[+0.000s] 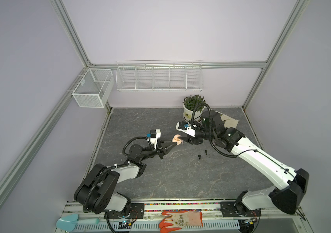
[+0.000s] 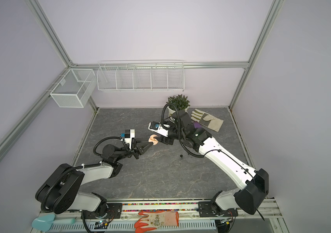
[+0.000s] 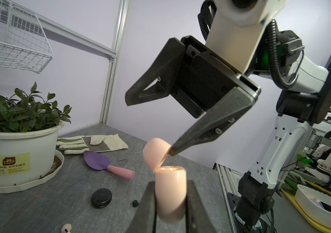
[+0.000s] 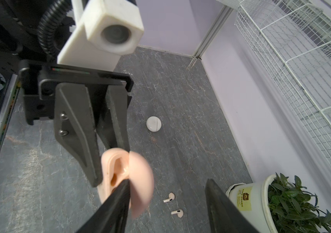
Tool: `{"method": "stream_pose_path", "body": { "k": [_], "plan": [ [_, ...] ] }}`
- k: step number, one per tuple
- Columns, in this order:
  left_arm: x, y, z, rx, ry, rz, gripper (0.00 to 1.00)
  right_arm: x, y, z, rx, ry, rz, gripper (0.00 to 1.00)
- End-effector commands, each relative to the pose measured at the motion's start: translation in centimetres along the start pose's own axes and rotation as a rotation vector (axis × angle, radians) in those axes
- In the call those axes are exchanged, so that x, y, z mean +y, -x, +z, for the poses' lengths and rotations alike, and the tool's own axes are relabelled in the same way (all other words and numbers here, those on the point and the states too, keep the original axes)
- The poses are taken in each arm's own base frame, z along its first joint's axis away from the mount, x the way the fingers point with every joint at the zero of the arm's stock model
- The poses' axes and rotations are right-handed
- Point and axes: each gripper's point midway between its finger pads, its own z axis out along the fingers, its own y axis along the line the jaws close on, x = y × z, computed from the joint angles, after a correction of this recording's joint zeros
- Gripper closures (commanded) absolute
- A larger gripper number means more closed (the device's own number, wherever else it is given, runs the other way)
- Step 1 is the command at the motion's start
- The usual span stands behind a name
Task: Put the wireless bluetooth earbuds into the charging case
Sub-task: 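Hold the pink case in the left gripper while the right gripper pushes its lid open, then move the right gripper down over the two pink earbuds on the table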
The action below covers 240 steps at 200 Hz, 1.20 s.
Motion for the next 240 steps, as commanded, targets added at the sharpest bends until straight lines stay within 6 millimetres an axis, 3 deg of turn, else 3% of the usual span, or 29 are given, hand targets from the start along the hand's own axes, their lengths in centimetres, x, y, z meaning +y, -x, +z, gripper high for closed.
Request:
{"method": "stream_pose_path", "body": {
  "k": [1,64,88,109,128,147,206,240],
  "plan": [
    [-1.5,0.4,-0.1,-0.010,-0.054,0.048,1.00,-1.1,0.4,-0.4,-0.014,-0.054,-0.008,0.38],
    [-1.5,0.5,-0.2,-0.014,-0.050,0.050,1.00,-2.1,-0.3,0.6,0.012,-0.078,0.049,0.36],
    [-1.0,0.5,-0.4,-0.029,-0.013,0.056,1.00,-4.9,-0.7,-1.2,0.023,-0.187,0.285,0.36],
    [-0.4,0.7,-0.8,-0.054,0.040,0.051,1.00,-6.2,-4.3,-1.7,0.039,-0.290,0.590,0.40],
    [-0.4,1.0,-0.8,-0.062,0.045,0.069,1.00,-5.4,-8.9,0.3,0.133,-0.308,0.793,0.40],
    [-0.5,1.4,-0.7,-0.073,0.047,0.072,1.00,-4.0,-12.1,3.0,0.257,-0.237,0.914,0.41],
    [-0.2,1.8,-0.8,-0.087,0.063,0.056,1.00,-2.5,-19.3,10.4,0.548,-0.173,0.963,0.48],
    [0.2,1.4,-1.2,-0.093,0.098,0.052,1.00,-1.9,-22.0,12.6,0.654,-0.191,0.946,0.50]
  ]
}}
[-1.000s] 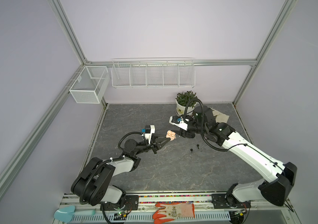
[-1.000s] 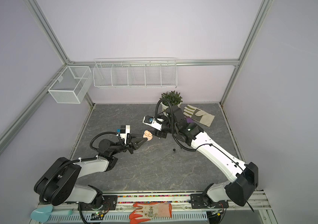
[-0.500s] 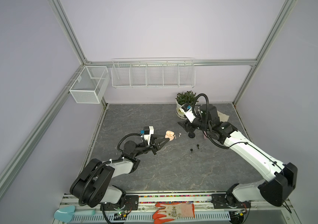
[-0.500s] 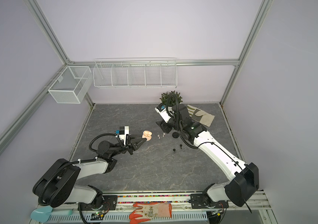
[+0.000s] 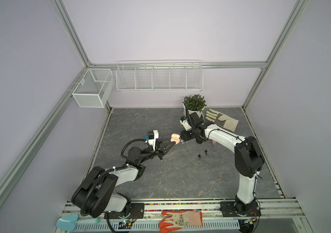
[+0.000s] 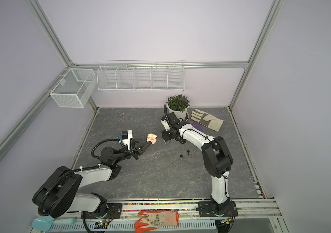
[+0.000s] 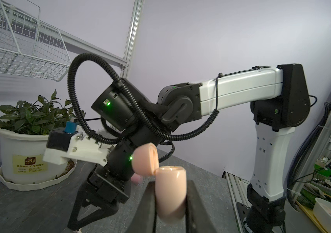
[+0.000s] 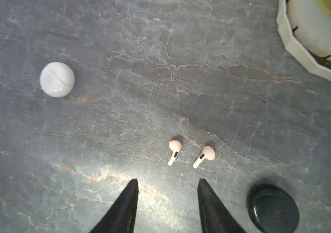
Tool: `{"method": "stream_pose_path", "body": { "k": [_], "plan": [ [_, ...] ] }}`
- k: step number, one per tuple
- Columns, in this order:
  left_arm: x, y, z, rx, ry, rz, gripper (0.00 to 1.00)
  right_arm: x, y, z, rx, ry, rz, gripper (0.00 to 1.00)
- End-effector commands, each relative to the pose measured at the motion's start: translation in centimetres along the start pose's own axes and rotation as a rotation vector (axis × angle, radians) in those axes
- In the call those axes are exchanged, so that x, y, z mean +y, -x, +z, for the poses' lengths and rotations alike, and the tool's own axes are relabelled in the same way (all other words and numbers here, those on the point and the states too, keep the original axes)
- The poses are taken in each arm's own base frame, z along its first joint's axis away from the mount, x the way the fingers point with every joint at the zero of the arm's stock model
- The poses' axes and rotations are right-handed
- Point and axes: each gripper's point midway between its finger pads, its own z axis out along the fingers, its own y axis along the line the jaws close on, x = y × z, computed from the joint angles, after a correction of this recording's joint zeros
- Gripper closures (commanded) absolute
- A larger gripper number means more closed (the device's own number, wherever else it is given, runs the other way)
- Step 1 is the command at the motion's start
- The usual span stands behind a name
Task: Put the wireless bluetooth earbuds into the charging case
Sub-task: 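Move the right gripper down over the two pink earbuds on the table, then close the right gripper on the earbud nearest it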
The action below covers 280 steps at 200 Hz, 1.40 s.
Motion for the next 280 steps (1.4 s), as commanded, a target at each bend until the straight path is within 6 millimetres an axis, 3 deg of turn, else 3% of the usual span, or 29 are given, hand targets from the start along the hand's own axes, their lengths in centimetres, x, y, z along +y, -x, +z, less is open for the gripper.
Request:
{"method": "stream_pose_path", "body": {
  "k": [1,110,280],
  "plan": [
    [-0.2,0.7,-0.4,-0.036,0.015,0.028,1.00,-0.4,-0.8,0.8,0.058,-0.053,0.011,0.50],
    [0.2,0.3,-1.0,-0.043,0.057,0.016,1.00,0.0,-2.0,5.4,0.163,-0.088,-0.028,0.57],
    [0.4,0.3,-1.4,-0.055,0.089,0.025,1.00,-0.7,-2.9,7.5,0.213,-0.149,-0.035,0.70]
  ]
}}
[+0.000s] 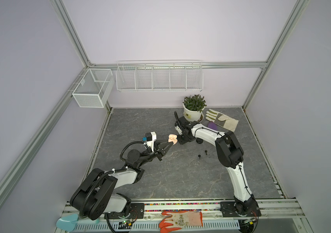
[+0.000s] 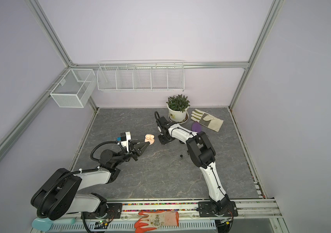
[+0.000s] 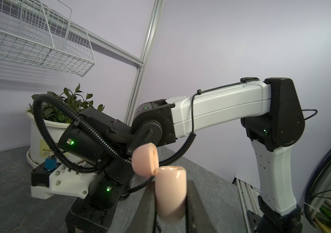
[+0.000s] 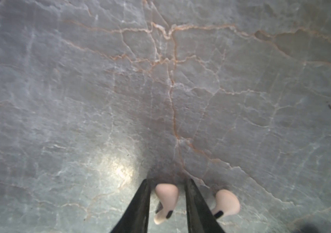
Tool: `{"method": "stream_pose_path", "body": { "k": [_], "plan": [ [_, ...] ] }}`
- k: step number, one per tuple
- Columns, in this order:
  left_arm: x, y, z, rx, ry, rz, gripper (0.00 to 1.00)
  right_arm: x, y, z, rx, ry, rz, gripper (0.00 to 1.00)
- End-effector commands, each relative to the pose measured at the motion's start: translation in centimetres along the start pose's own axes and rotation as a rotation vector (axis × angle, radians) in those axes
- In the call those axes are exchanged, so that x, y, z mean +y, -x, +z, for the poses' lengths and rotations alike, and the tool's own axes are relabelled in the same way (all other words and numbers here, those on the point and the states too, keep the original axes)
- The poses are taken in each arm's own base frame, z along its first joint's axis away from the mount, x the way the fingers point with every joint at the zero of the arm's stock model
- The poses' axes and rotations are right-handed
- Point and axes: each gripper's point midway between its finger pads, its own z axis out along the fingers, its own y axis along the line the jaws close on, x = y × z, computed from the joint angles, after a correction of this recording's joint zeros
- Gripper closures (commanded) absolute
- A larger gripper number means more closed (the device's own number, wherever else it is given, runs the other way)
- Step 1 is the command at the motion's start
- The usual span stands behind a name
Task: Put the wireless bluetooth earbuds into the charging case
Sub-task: 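Close the right gripper on the earbud nearest it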
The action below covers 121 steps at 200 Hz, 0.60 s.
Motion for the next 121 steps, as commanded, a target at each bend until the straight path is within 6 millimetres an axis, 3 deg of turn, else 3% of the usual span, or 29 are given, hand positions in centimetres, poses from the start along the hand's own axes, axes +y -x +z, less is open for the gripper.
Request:
{"method": "stream_pose_path", "body": {
  "k": [1,121],
  "plan": [
    [-0.6,0.9,-0.3,-0.038,-0.006,0.042,1.00,0.2,-0.8,0.9,0.037,-0.016,0.001,0.69],
    [-0.6,1.1,-0.6,-0.047,0.005,0.043,1.00,0.2,-0.6,-0.2,0.011,-0.030,0.009,0.76]
  ]
}}
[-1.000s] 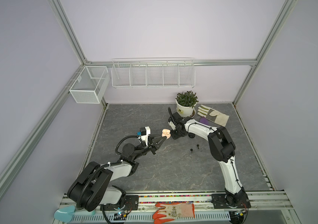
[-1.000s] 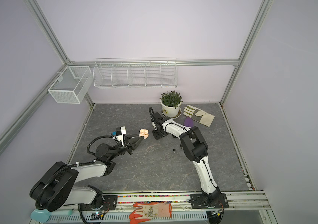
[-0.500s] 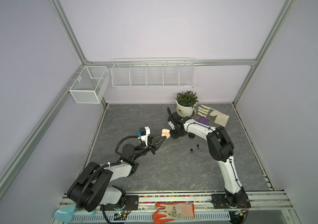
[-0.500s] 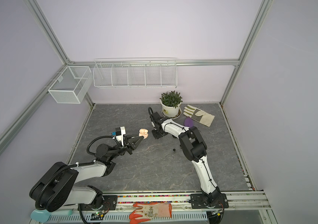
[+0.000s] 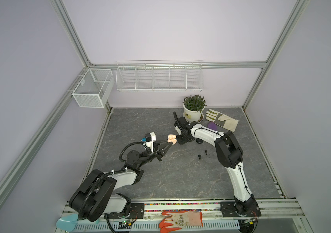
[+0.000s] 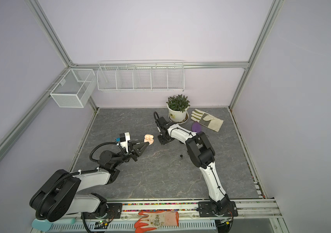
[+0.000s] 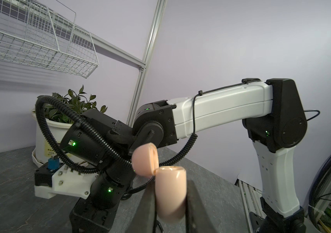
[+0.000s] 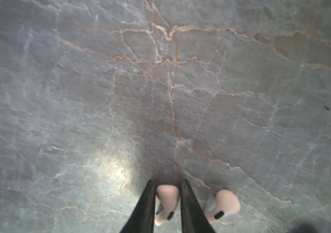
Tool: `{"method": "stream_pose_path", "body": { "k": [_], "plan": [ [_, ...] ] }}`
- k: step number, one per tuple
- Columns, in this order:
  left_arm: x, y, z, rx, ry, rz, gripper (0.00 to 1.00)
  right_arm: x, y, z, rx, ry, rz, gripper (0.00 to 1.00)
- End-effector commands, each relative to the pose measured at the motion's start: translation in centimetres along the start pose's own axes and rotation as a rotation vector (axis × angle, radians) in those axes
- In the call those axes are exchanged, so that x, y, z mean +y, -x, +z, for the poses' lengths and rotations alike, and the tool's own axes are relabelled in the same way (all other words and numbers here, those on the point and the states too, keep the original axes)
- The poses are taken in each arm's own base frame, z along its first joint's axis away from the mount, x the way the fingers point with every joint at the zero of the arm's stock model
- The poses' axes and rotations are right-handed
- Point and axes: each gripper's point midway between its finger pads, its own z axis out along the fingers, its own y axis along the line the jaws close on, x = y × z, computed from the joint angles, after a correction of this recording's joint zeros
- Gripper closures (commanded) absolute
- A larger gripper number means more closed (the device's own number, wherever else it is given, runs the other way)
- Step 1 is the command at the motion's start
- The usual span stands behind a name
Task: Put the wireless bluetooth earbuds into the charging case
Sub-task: 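Close the right gripper on the earbud nearest it, then lift the earbud with the right gripper toward the open pink case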
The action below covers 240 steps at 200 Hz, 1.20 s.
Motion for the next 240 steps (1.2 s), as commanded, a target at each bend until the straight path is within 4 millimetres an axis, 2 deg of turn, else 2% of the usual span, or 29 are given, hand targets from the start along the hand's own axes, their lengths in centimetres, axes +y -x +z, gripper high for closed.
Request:
{"method": "stream_pose_path", "body": {
  "k": [1,94,200,240],
  "plan": [
    [-0.6,1.0,-0.2,-0.039,-0.007,0.035,1.00,0.1,-0.6,-0.2,0.012,-0.010,0.013,0.76],
    [0.1,0.7,-0.4,-0.042,0.027,0.013,1.00,0.2,-0.2,-1.8,-0.029,-0.018,0.020,0.77],
    [0.6,0.2,-0.8,-0.040,0.061,0.018,1.00,0.7,-0.3,-2.5,-0.047,-0.004,0.018,0.78],
    [0.9,1.0,-1.0,-0.073,0.092,-0.001,1.00,0.8,-0.2,-3.5,-0.064,0.002,0.020,0.78]
  ]
}}
